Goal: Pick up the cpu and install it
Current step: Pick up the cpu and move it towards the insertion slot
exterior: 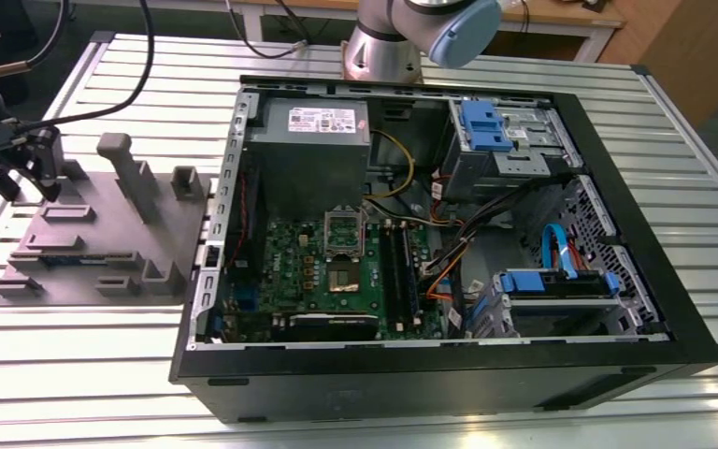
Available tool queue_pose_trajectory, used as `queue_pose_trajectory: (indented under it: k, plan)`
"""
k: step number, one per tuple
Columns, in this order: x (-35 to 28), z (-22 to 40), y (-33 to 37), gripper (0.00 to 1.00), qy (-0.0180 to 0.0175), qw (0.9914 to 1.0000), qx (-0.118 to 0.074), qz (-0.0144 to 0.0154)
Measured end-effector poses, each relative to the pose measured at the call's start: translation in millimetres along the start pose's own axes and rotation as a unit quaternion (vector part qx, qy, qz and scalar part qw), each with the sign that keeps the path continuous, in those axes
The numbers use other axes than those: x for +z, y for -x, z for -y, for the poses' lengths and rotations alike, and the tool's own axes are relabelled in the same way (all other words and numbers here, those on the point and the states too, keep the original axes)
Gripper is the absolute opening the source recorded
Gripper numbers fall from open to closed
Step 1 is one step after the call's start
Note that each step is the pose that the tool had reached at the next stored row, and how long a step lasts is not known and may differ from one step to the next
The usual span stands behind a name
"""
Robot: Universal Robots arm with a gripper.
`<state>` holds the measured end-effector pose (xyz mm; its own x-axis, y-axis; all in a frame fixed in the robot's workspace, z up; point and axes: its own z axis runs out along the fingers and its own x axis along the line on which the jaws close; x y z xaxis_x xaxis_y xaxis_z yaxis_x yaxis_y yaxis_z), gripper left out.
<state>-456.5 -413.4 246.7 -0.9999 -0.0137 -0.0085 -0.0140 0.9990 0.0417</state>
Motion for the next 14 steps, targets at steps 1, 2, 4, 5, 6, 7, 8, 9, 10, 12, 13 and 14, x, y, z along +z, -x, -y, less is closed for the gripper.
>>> queue_pose_trajectory:
  k: [1, 2, 4, 5, 6, 7, 8, 9, 10, 12, 13, 14]
  plan:
    - [-0.2, 0.0, 0.0, 0.47, 0.0000, 1.00000, 0.000, 0.0000]
    - [-0.4, 0.0, 0.0, 0.47, 0.0000, 1.00000, 0.000, 0.0001]
    - [-1.5, -0.1, 0.0, 0.47, 0.0000, 1.00000, 0.000, 0.0000]
    - [-1.8, -0.1, 0.0, 0.47, 0.0000, 1.00000, 0.000, 0.0000]
    - [-2.0, -0.1, 0.0, 0.47, 0.0000, 1.00000, 0.000, 0.0000]
    - [-2.3, -0.1, 0.0, 0.47, 0.0000, 1.00000, 0.000, 0.0000]
    - [-2.6, -0.1, 0.0, 0.47, 0.0000, 1.00000, 0.000, 0.0000]
    - [-3.1, -0.1, 0.0, 0.47, 0.0000, 1.00000, 0.000, 0.0000]
    - [-3.3, -0.1, 0.0, 0.47, 0.0000, 1.00000, 0.000, 0.0000]
    - [-4.1, -0.2, 0.0, 0.47, 0.0000, 1.00000, 0.000, 0.0000]
    - [-4.4, -0.2, 0.1, 0.47, 0.0000, 1.00000, 0.000, 0.0000]
    - [-4.7, -0.2, 0.0, 0.47, 0.0000, 1.00000, 0.000, 0.0000]
